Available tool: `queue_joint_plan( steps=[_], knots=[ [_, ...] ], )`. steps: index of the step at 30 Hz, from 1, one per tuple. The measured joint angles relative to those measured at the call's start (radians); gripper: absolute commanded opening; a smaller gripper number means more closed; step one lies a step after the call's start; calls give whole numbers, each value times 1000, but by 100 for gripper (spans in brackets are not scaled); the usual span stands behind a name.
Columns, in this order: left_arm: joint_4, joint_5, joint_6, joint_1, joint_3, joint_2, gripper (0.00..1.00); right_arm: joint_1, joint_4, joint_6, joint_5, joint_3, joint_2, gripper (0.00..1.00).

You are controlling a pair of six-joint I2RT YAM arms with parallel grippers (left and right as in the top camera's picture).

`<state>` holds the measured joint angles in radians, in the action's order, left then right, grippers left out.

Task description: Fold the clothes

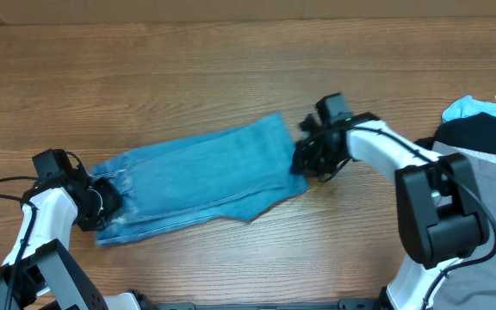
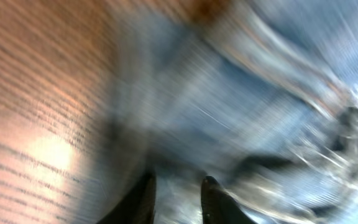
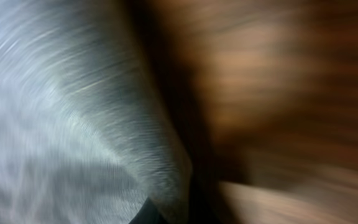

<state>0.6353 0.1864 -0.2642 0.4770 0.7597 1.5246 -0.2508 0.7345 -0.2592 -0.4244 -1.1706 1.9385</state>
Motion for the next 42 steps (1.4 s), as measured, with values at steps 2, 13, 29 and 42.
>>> queue_joint_plan(
  steps=[2, 13, 29, 42],
  knots=[
    [-4, 3, -2, 0, 0, 1, 52, 68, 33, -79, 49, -15, 0, 26],
    [108, 31, -3, 0, 0, 4, 90, 230, 90, 27, -50, -24, -12, 54],
    [-32, 200, 117, 0, 3, 38, 100, 230, 104, 156, -224, -24, -268, 59],
    [-119, 528, 197, -2, 91, 249, 81, 230, 116, 193, -246, -24, -268, 60]
  ],
)
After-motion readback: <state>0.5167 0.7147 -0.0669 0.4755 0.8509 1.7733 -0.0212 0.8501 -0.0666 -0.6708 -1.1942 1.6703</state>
